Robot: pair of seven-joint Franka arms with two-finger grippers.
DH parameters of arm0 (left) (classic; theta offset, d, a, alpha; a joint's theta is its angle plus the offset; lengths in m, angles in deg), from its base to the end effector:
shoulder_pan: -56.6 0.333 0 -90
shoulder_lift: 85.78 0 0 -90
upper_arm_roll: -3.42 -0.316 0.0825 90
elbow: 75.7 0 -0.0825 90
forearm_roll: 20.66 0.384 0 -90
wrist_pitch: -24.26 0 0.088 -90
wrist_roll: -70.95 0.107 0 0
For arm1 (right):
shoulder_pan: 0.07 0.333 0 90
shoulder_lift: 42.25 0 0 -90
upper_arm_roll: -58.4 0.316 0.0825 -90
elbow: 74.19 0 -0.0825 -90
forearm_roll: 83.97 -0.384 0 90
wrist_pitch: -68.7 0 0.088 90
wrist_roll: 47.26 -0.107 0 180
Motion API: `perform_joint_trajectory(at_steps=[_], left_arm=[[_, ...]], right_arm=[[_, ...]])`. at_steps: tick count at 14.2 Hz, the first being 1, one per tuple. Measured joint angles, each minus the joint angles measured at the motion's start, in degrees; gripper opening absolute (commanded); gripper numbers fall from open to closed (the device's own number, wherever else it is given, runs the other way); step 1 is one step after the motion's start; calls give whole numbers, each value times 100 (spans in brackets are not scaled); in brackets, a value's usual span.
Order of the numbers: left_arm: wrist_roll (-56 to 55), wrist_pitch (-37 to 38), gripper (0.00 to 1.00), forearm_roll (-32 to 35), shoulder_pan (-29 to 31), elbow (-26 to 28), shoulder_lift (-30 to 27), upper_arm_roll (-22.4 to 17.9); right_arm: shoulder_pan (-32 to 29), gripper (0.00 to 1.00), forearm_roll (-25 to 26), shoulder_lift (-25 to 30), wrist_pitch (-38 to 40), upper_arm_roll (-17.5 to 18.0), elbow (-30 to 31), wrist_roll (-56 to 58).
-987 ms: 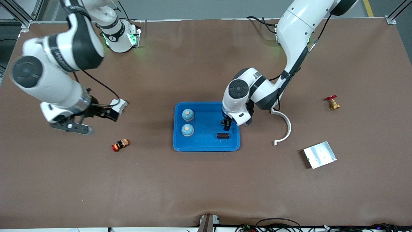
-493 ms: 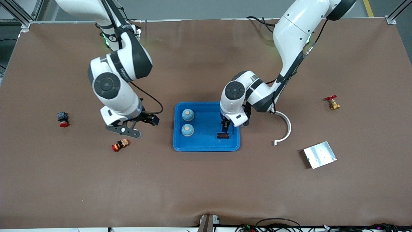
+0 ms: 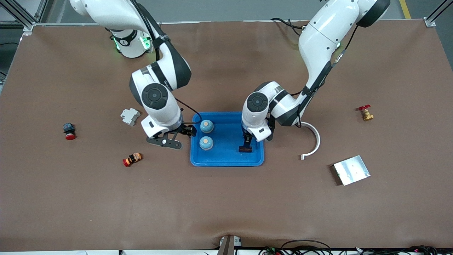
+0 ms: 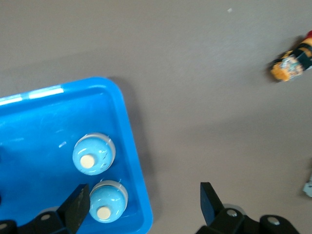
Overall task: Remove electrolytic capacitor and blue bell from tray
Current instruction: 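Grasp the brown capacitor with the left gripper while the right gripper reaches a bell, then carry the capacitor toward the white arc while the right gripper lifts the bell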
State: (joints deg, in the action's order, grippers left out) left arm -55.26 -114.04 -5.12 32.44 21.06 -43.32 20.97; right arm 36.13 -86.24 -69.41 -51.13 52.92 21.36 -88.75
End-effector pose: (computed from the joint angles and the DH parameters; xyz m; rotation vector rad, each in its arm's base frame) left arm 0.5213 -0.4340 0.1842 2.4262 1.9463 -0.0292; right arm 0.5696 0.3487 0.3283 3.0895 -0.3085 -0.0510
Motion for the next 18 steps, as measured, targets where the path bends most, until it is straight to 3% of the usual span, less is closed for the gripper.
perform_joint_trajectory(at_steps=[6,7,8,9,10,11,18], left_arm=[[-11,-47,100,190,0,-7,46,-2],[-11,-76,86,203,-1,-8,59,-2],[-12,-98,64,219,0,-10,69,-3],[-24,-104,31,222,-1,-12,73,-3],[-68,-105,4,235,-1,-13,75,-3],[-107,-106,0,287,-2,-14,75,-2],[-43,-109,0,502,10,-108,60,7]], right_arm=[[527,100,-11,-739,-730,62,24,-25],[532,100,-11,-840,-884,122,25,-24],[535,100,-9,-923,-1023,178,24,-24],[537,100,-7,-995,-1094,218,24,-18],[537,100,-6,-1046,-1120,253,23,-5],[537,100,-6,-1077,-1120,276,23,16],[533,100,-5,-1117,-1125,387,113,115]])
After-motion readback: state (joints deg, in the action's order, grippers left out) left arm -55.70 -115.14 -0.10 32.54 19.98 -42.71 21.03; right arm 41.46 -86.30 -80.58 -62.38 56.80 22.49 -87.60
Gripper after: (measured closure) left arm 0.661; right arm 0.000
